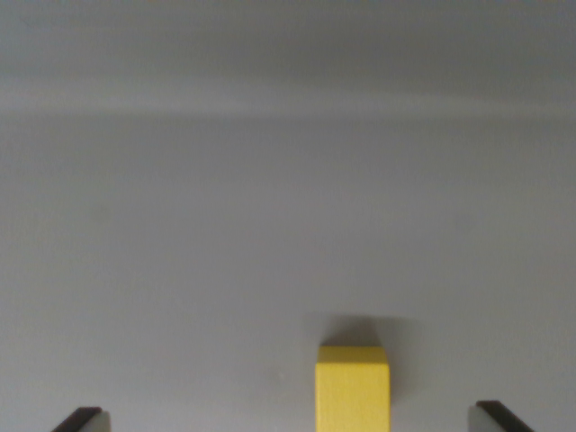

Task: Pick yellow cube

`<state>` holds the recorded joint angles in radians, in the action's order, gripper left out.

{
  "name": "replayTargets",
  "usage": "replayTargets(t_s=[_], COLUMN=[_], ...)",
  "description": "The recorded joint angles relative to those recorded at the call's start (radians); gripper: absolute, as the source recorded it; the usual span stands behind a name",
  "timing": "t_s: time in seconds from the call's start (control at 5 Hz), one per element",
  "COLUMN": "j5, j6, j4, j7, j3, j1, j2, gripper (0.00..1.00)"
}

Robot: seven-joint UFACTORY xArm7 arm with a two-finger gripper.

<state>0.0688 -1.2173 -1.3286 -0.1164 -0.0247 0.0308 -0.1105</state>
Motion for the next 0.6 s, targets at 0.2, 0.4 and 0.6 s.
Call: replayTargets(t_s=[0.2, 0.4, 0.6], j5=[0.0047, 0.0047, 0.0094], j6=[0.047, 0.047, 0.094], j4=[0.035, 0.035, 0.07], j7=[-0.013, -0.013, -0.026], j3=[-0.001, -0.001, -0.003], j1=[0.0025, 0.0025, 0.005], j2=[-0.017, -0.017, -0.035], gripper=[0.0, 0.0, 0.0])
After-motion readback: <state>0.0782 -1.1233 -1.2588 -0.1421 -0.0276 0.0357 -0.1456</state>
